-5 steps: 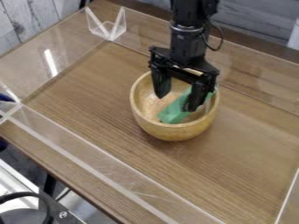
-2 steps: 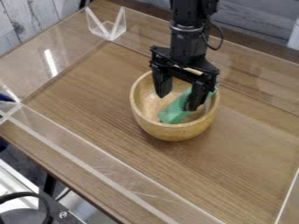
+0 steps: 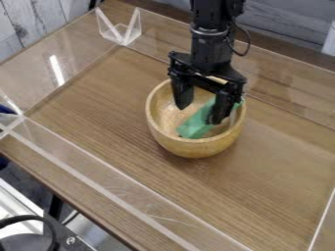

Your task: Remove the green block from inside the brown bowl and put it on the table

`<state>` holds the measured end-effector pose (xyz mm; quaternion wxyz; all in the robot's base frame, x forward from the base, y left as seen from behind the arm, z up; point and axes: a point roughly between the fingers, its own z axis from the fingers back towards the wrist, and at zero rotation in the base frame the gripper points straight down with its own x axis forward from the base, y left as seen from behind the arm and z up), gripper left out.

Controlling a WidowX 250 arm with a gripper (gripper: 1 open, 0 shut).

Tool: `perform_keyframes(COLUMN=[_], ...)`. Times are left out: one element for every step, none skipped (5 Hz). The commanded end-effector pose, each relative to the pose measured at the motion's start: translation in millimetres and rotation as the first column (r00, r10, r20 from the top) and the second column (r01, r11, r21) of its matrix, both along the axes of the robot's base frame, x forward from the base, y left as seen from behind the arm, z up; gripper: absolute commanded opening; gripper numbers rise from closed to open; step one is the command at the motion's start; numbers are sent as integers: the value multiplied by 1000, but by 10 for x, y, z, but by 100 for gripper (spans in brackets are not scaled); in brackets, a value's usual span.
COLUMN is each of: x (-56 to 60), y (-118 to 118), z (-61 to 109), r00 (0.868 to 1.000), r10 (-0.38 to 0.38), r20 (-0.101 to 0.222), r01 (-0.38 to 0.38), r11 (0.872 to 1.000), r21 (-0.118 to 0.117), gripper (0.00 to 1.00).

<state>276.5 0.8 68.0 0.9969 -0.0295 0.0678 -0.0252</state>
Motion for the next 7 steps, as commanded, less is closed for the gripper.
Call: perform_keyframes(x=[60, 56, 52, 55, 50, 53, 57], y=[19, 14, 10, 8, 4, 2, -1], z=[213, 231, 245, 262, 220, 191, 97], r00=[996, 996, 995, 995, 995, 995, 997], r10=[2, 0, -2, -4, -4, -5, -6], r20=[84, 91, 97, 104, 98, 95, 81], r01=[-1, 1, 3, 5, 5, 5, 7], r11=[1000, 1000, 1000, 1000, 1000, 1000, 1000], r21=[-4, -6, -8, -9, -9, -8, -7], gripper=[100, 100, 100, 100, 100, 100, 100])
